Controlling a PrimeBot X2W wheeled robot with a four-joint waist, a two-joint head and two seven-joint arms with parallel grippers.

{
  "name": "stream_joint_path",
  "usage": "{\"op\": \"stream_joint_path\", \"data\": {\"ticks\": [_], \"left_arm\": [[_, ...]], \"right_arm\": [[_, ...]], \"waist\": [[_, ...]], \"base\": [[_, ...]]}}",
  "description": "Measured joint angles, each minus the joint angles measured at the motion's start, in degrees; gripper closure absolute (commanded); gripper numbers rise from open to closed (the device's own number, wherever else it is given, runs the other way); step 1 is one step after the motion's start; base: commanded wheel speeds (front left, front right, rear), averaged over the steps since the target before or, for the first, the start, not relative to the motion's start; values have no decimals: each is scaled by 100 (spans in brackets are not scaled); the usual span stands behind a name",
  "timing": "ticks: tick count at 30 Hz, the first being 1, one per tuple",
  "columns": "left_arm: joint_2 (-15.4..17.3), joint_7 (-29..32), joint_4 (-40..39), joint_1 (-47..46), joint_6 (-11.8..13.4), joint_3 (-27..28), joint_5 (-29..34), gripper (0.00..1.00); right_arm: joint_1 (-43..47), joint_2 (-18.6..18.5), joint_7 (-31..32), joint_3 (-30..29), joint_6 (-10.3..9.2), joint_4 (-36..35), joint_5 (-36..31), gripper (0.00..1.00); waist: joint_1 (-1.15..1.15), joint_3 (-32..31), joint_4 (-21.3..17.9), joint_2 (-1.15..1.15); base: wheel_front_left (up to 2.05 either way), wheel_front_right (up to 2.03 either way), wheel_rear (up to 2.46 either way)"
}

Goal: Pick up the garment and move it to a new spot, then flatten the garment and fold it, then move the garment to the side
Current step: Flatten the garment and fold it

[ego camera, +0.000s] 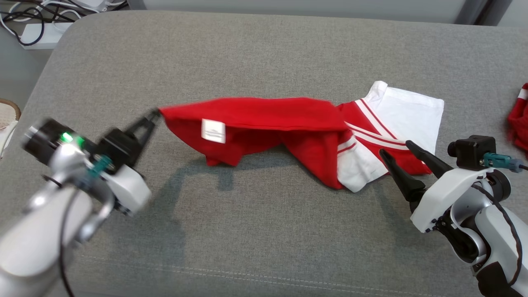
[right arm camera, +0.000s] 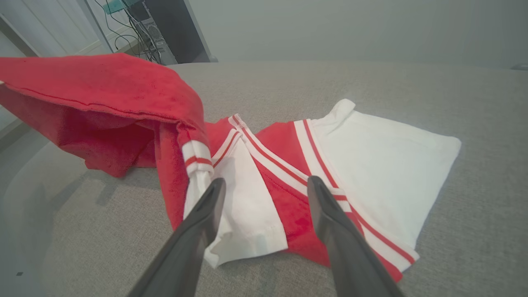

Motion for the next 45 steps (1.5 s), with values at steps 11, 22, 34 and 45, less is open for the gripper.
{"op": "stream_joint_path", "data": {"ticks": [11,22,34,45], "left_arm": [[730,745,-509,-605,-632,-110,-103,100],[321,330,1114,437,-645,-333,-597,100],[-400,-172,2320,433,-672,-445,-591,71],[-459,-456,2486,255,-714,-614,-279,0]], "right_arm": [[1,51,-8,354,0,10,143,0],[-41,-53,-16,566,0,10,246,0],[-192,-35,-49,826,0,15,358,0],[-192,-44,-162,896,0,199,445,0]], "waist": [[0,145,-9,0],[0,308,-101,0],[0,395,-60,0],[0,327,-35,0]], "base": [[0,0,0],[0,0,0],[0,0,0],[0,0,0]]}}
